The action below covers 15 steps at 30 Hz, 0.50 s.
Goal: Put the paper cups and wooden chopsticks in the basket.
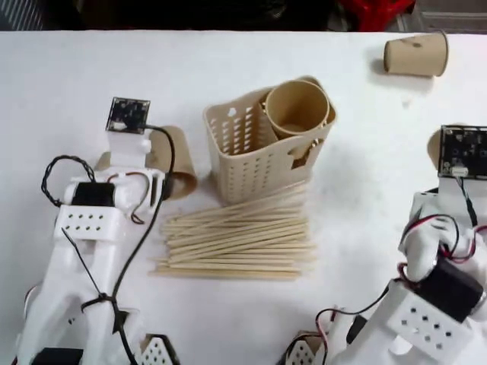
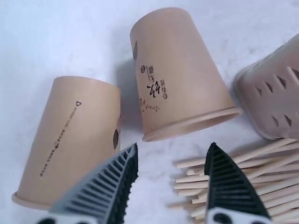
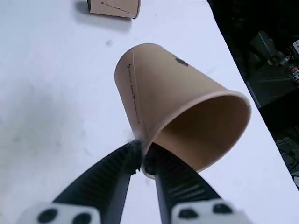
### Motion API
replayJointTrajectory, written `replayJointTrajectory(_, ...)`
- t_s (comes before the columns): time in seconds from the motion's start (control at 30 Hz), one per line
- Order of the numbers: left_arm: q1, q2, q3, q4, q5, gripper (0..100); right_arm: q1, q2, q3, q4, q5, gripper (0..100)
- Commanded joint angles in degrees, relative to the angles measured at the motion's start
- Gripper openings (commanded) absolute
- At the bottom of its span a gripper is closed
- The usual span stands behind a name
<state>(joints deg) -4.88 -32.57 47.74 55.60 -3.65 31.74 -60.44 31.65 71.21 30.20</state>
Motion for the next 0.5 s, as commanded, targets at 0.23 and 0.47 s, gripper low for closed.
replayJointTrajectory(0.23, 1.01, -1.54, -0.18, -1.23, 0.44, 24, 0.57, -1.63, -2.64, -4.26, -0.7, 1.6)
replayJointTrajectory(0.47, 1.01, -1.54, -0.18, -1.23, 0.53, 24, -6.99, -0.75, -8.0, -8.75, -8.62, 1.6)
